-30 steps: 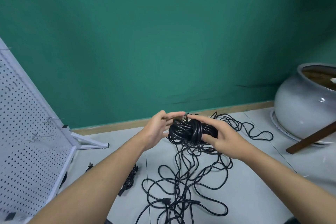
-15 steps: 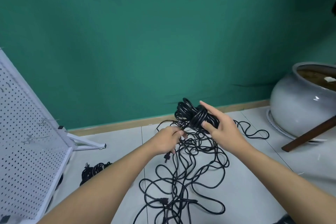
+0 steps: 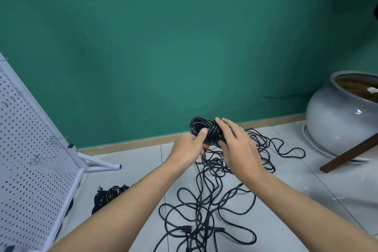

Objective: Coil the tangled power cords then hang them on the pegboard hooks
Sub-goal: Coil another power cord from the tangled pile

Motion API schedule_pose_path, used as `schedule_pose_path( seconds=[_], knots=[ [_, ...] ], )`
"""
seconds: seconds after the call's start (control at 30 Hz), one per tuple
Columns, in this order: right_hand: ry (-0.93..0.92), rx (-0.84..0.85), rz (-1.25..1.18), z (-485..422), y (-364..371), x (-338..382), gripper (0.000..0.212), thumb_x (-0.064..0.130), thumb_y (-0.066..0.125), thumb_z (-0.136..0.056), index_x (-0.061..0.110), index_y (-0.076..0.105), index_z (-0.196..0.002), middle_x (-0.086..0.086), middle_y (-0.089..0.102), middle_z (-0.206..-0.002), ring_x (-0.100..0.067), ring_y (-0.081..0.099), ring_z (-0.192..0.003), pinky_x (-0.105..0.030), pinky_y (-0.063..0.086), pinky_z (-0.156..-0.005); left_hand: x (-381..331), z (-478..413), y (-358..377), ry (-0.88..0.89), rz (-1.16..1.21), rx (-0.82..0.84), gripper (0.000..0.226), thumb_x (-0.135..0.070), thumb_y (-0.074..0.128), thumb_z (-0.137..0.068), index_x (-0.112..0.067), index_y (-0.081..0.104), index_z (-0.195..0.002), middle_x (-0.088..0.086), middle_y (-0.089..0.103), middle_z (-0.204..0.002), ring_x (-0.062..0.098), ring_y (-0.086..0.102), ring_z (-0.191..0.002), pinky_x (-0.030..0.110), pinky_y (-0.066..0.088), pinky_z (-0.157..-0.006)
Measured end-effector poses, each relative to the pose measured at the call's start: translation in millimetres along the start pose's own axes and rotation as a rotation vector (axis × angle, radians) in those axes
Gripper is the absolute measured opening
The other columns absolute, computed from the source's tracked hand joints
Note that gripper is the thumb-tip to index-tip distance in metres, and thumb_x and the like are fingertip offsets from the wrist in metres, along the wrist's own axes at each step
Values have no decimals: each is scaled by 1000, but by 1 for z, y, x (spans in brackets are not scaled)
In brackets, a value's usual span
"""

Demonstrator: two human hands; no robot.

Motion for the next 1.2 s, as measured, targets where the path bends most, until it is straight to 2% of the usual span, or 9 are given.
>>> schedule_pose_path(
  seconds=[0.13, 0.3, 0.47, 0.6, 0.83, 0.97, 1.07, 1.13, 1.2],
  knots=[
    [50, 123, -238, 2, 5, 0, 65, 12, 73, -92, 21, 45, -151, -1, 52, -150, -22, 50, -134, -36, 42, -112, 3, 2, -7, 23, -63, -20, 51, -43, 42, -109, -13, 72, -80, 0, 73, -68, 5, 46, -41, 22, 36, -48],
    [326, 328, -799, 6, 7, -9, 45, 31, 74, -94, 37, 49, -131, 16, 64, -124, -3, 65, -100, -33, 54, -89, 6, -3, -15, 60, -169, -21, 51, -40, 46, -108, -8, 71, -77, -8, 68, -56, 15, 47, -54, 26, 39, -55],
    [515, 370, -769, 4, 8, -30, 55, 57, 66, -93, 40, 48, -143, 15, 62, -128, -12, 65, -114, -44, 52, -102, -10, 1, 2, 212, -300, 91, 47, -32, 49, -108, -6, 73, -77, -15, 56, -41, -1, 42, -36, 14, 30, -47],
    [590, 465, -903, 11, 18, -32, 28, 37, 70, -96, 26, 64, -122, 0, 76, -111, -21, 75, -100, -59, 59, -88, -10, -2, 16, 263, -351, 146, 43, -32, 53, -107, -6, 75, -81, -7, 74, -65, -1, 43, -39, 15, 30, -47],
    [685, 465, -985, 13, 17, -37, 39, 26, 80, -89, 13, 59, -119, -10, 76, -109, -27, 78, -89, -46, 65, -75, -7, -6, 11, 201, -317, 71, 41, -32, 61, -103, -7, 70, -72, 0, 70, -62, -1, 48, -39, 14, 34, -44],
    [600, 406, -701, 13, 21, -41, 39, 52, 81, -82, 28, 61, -104, -5, 77, -99, -31, 75, -86, -54, 61, -79, -1, -2, 8, 71, -131, 50, 23, -26, 68, -100, -4, 69, -91, 11, 70, -68, 9, 65, -44, 15, 41, -39],
    [567, 369, -595, 9, 23, -41, 33, 52, 79, -85, 29, 59, -98, 5, 75, -93, -18, 72, -85, -47, 59, -83, -4, 1, 0, 36, -40, 41, 11, -19, 65, -100, -16, 57, -108, 12, 75, -75, 14, 71, -53, 17, 37, -34],
    [569, 353, -568, 6, 21, -41, 31, 48, 78, -87, 28, 58, -99, 9, 73, -96, -15, 71, -89, -43, 58, -85, -5, -1, -4, 31, -21, 89, 10, -11, 54, -99, -15, 57, -108, 10, 78, -78, 23, 77, -70, 31, 53, -44],
    [574, 360, -558, 4, 22, -45, 31, 50, 77, -87, 28, 58, -99, 9, 74, -97, -14, 72, -87, -45, 59, -86, -5, -3, -7, 12, 16, 154, 21, -5, 43, -98, -12, 62, -106, 10, 79, -83, 20, 78, -78, 47, 64, -70]
  ],
)
Point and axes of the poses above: each hand's wrist, its own z-axis away from the middle knuckle, its own y-axis out of the palm, x = y × z, the point moved 7 cm from there along -z, towards the middle knuckle
